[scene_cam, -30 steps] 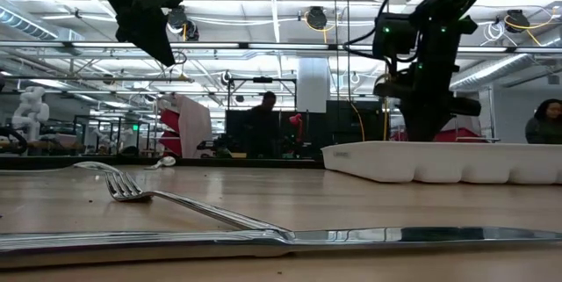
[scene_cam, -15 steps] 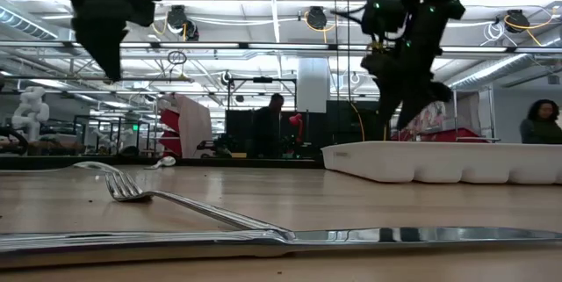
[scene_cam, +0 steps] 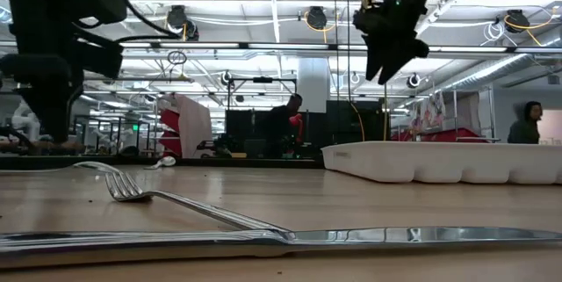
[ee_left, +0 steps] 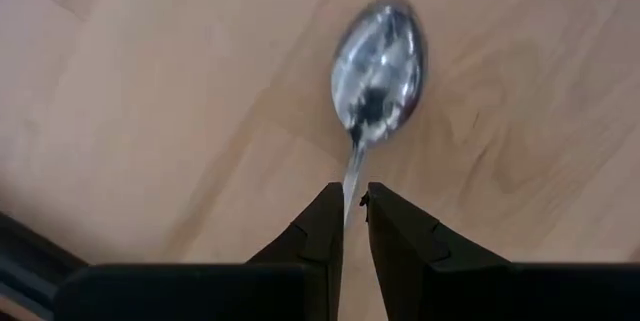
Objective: Sort silverware
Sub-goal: Put the silver spoon into the white silverware tray
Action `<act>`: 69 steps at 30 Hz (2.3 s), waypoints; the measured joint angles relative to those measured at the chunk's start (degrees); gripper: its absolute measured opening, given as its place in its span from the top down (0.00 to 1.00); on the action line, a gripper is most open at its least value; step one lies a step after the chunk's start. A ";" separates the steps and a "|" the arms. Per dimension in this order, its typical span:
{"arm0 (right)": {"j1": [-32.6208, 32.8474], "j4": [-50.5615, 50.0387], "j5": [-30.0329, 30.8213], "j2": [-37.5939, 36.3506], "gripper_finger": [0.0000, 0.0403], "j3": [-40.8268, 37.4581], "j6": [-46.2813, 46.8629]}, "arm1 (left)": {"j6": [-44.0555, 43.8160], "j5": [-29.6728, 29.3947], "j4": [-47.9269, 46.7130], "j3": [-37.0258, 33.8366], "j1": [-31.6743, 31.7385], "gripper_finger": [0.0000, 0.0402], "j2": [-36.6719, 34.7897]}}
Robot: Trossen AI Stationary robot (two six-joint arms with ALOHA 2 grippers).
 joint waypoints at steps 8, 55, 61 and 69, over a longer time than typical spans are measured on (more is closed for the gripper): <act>-0.09 0.33 0.85 0.00 0.52 1.25 -2.55 | 0.90 -0.17 4.25 -0.30 -2.16 0.86 0.44; -0.09 6.49 3.52 0.00 0.52 1.25 -26.69 | -6.14 0.37 6.95 -0.02 -0.07 0.86 7.97; -0.09 6.48 3.45 0.00 0.52 1.23 -26.67 | -3.08 5.39 7.31 -0.02 2.02 0.86 11.25; -0.07 6.47 3.41 0.00 0.52 1.23 -25.73 | -1.53 8.03 8.80 -0.02 4.35 0.86 15.89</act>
